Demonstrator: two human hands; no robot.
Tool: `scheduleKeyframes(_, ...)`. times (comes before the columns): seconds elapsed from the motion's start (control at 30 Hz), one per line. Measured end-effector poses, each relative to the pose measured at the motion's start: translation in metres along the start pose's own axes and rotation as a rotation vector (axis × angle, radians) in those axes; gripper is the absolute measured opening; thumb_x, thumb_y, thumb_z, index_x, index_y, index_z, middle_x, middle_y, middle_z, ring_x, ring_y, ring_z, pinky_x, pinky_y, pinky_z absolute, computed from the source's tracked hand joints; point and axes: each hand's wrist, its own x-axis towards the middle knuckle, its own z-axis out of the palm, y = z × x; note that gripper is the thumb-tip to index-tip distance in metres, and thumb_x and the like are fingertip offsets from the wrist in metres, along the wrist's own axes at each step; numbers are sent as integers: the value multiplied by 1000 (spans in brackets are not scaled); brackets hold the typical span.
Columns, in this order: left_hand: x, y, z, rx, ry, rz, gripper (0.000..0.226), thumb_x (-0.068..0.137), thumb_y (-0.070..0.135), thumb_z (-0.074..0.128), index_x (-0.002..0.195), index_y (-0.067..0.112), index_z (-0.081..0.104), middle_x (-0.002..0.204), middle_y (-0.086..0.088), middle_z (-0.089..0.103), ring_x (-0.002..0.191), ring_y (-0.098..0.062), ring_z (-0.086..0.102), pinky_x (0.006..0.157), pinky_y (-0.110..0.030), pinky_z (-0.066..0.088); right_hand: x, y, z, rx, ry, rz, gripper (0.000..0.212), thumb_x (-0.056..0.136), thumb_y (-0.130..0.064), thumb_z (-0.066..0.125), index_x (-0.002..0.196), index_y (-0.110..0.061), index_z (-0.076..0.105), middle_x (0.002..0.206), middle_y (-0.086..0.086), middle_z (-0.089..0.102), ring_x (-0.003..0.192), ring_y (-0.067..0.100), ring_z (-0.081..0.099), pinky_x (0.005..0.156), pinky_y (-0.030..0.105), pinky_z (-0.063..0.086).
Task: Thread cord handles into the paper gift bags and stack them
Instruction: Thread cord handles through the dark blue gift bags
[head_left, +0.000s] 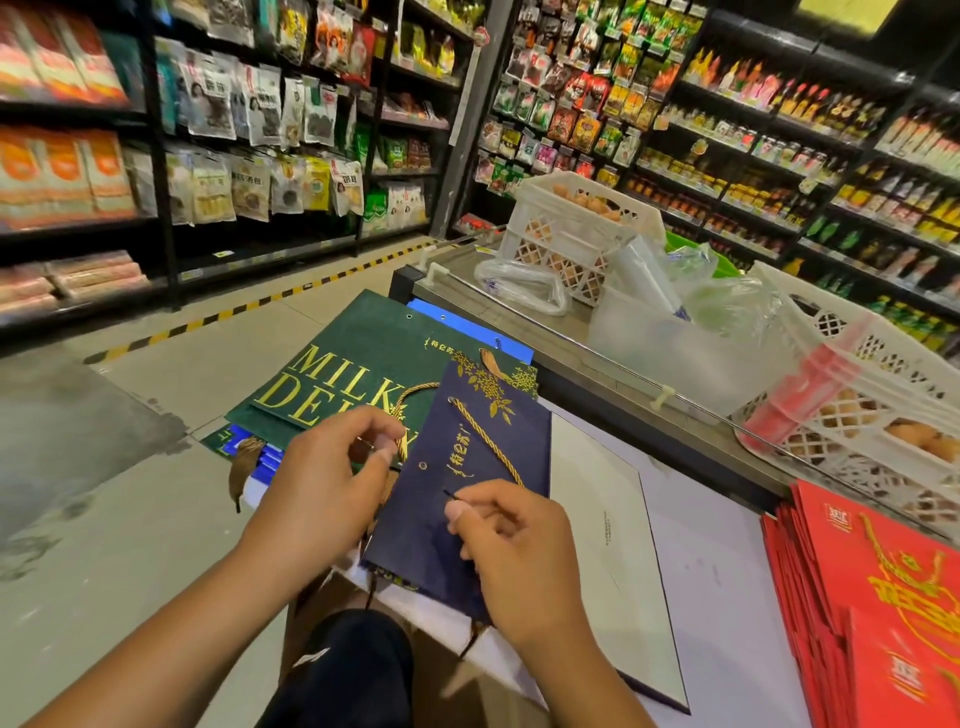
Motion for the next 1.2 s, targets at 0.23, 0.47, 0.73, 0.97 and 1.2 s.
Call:
scheduleKeyframes(0.23,7,-2,19,9,-134,-82,20,97,16,67,104,34,74,90,12,70,87,-7,67,79,-33,59,25,17,4,-252,33,-131,19,102,-30,60,102,-31,79,96,-21,73,94,2,66,85,32,58)
scheduleKeyframes(0.47,12,5,32,-256,-190,-198,18,96,12,69,101,29,75,85,0,74,78,-16,68,72,-33,58,33,29,-5,-107,103,-41,16,97,-22,69,94,-33,80,90,-21,75,89,6,70,84,33,61)
scheduleKeyframes(0.73,8,17,45,-317,-237,-247,21,96,0,62,96,18,74,71,2,70,59,-6,59,64,-28,51,28,47,-10,-65,152,-29,14,95,-21,73,92,-34,81,90,-19,76,88,6,71,81,30,61)
scheduleKeyframes(0.97,5,19,51,-217,-295,-251,22,97,0,63,97,18,75,77,-4,77,56,-2,61,56,-20,49,24,59,-9,-167,168,-95,12,96,-22,72,94,-31,80,92,-21,73,89,4,68,81,23,57)
scheduleKeyframes(1.2,3,28,49,-256,-368,-233,30,96,-4,62,93,20,80,78,-7,77,55,-10,56,55,-23,48,25,64,-12,-183,184,-112,12,95,-22,72,95,-31,80,90,-23,72,88,2,67,77,17,55)
